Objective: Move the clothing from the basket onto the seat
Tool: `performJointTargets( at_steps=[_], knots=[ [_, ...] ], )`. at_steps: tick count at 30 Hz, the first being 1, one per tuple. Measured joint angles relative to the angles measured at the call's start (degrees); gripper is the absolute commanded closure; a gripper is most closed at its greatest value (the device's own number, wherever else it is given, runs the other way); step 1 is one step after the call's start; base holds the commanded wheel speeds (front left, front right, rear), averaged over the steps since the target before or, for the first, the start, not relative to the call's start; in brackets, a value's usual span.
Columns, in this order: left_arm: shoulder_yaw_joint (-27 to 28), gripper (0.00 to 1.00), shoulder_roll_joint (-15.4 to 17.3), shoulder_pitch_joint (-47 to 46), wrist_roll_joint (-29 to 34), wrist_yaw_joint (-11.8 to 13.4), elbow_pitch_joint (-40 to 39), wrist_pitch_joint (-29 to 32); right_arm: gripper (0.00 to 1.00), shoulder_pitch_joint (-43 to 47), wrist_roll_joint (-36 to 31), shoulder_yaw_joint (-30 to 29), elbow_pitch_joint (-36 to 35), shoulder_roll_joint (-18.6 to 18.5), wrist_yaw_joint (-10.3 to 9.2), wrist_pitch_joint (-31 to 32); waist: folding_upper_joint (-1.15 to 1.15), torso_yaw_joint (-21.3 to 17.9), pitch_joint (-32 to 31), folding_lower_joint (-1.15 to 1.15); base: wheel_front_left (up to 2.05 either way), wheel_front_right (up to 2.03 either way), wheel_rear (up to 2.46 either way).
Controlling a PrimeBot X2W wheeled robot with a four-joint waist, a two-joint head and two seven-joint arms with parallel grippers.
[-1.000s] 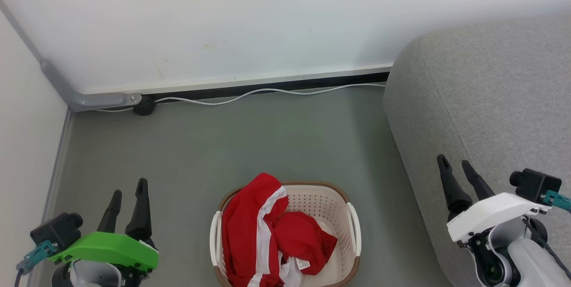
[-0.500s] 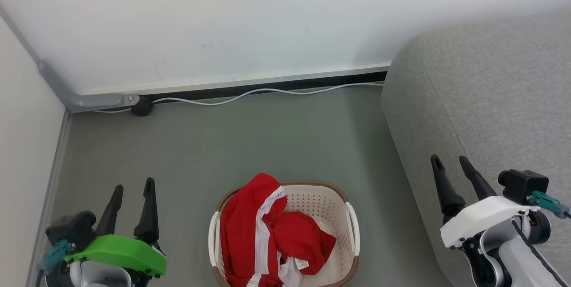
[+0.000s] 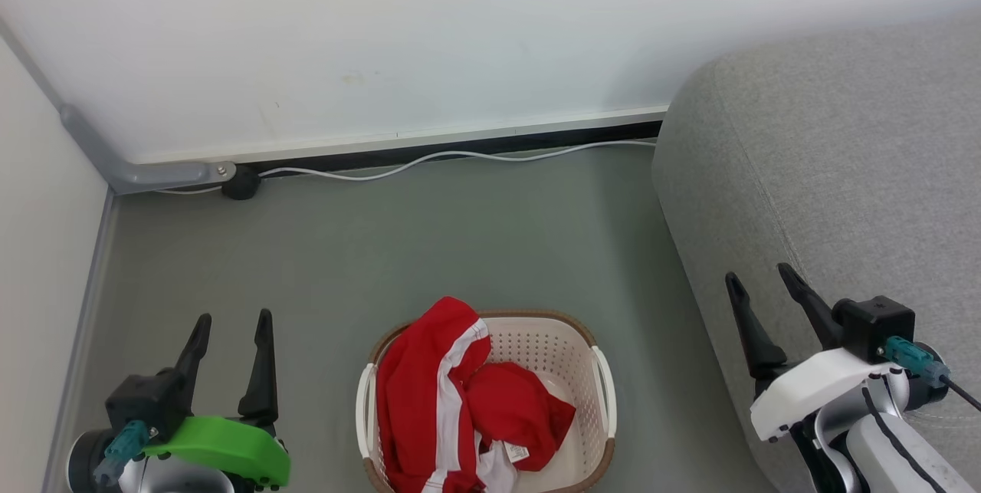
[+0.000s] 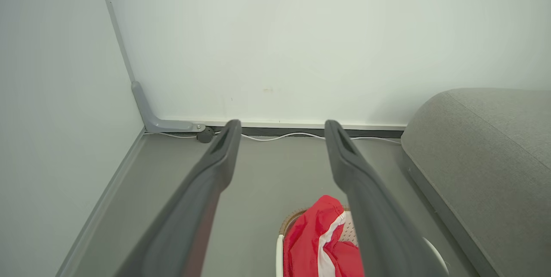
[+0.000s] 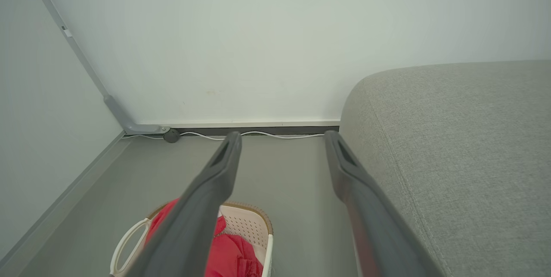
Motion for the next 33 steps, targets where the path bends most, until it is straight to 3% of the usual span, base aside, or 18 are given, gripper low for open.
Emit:
performJointTargets(
  at_steps=[11, 33],
  knots=[
    [-0.1, 0.00, 0.2, 0.2, 8.4, -0.2, -0.1, -2.0, 0.00, -0.4, -7.4, 1.9, 0.0, -1.1, -0.03, -2.0, 0.00, -0.3, 0.2, 0.00, 0.00, 0.00, 0.00],
    [2.0, 0.00, -0.4, 0.7, 7.6, -1.8, 0.4, -2.0, 0.00, -1.5, -8.1, 0.4, -0.5, -0.5, 0.22, -2.0, 0.00, -0.8, 2.7, 0.00, 0.00, 0.00, 0.00]
  ],
)
